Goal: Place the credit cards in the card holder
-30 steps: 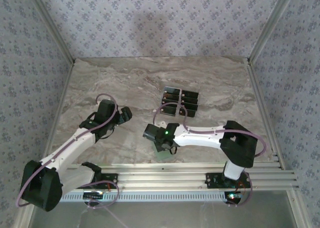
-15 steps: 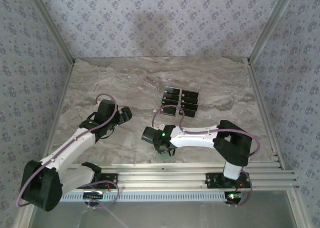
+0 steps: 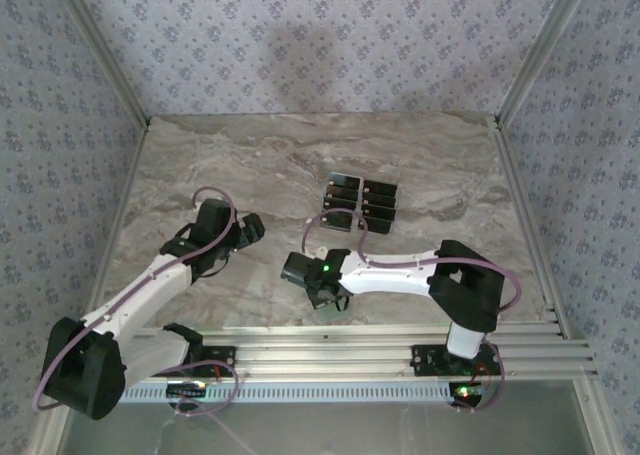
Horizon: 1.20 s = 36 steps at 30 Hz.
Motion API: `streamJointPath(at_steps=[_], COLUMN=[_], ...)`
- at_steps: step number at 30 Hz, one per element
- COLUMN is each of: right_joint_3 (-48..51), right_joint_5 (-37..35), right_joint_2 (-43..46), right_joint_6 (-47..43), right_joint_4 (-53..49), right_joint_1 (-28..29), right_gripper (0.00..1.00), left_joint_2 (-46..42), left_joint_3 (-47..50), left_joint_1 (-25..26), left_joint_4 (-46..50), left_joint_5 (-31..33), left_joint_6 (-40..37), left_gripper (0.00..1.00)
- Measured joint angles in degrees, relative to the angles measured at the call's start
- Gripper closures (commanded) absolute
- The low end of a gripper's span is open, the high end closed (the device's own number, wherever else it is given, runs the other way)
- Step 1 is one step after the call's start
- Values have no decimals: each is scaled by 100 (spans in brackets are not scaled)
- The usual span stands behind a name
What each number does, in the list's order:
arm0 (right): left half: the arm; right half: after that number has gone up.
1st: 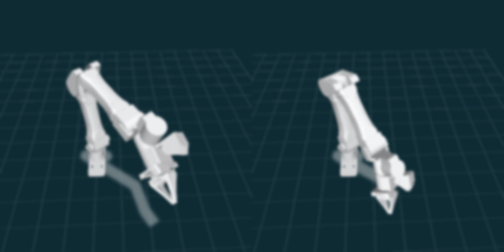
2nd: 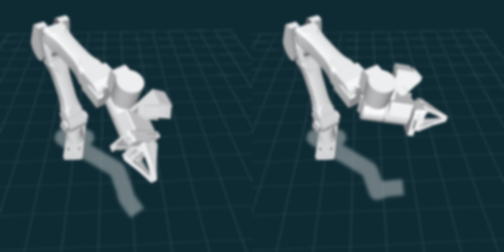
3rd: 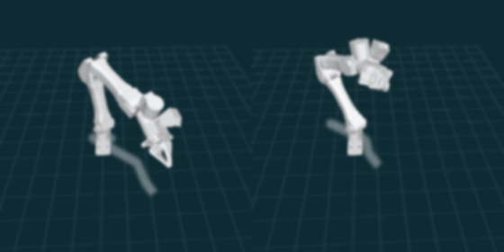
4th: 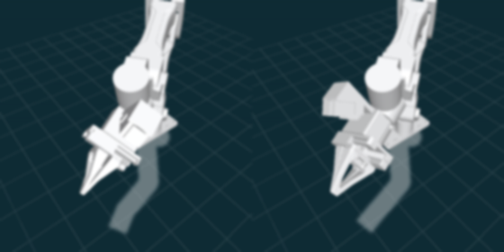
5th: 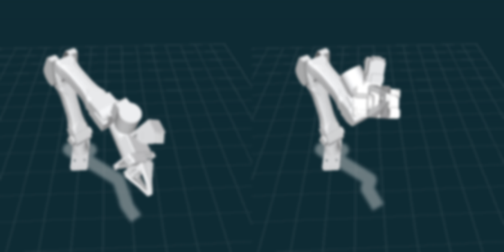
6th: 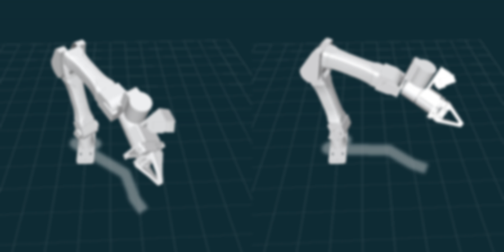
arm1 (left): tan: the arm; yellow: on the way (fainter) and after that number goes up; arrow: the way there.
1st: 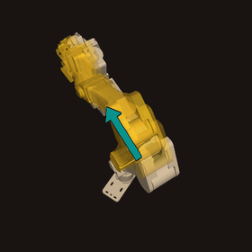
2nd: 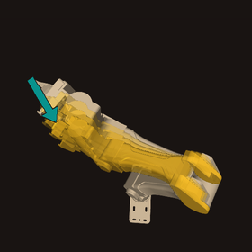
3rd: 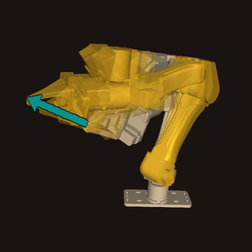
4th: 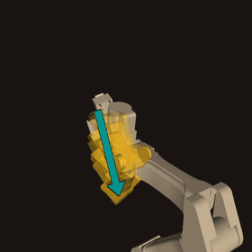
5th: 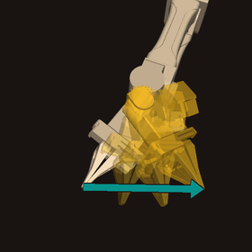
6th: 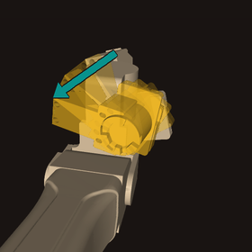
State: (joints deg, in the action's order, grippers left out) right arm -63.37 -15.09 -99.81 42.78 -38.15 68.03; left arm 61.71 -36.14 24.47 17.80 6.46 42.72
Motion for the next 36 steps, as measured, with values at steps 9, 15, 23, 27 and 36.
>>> streamJointPath(at_steps=[9, 15, 23, 27, 36], right_joint_3=[0, -118, -354, -341, -170], right_joint_5=[472, 612, 380, 199, -61], right_joint_2=[483, 479, 417, 243, 133], right_joint_6=[-11, -17, -136, -111, -28], right_joint_4=[605, 907, 511, 201, -114], right_joint_1=[-667, -986, -549, -304, -199], right_gripper=[100, 82, 55, 55, 55], left_joint_2=[72, 177, 216, 216, 216], left_joint_3=[0, 83, 138, 155, 160], left_joint_1=[0, 0, 0, 0, 0], left_joint_4=[-203, -485, -496, -494, -494], left_joint_5=[-527, -892, -990, -988, -988], left_joint_6=[0, 7, 4, 4, 2], left_gripper=[0, 0, 0, 0, 0])
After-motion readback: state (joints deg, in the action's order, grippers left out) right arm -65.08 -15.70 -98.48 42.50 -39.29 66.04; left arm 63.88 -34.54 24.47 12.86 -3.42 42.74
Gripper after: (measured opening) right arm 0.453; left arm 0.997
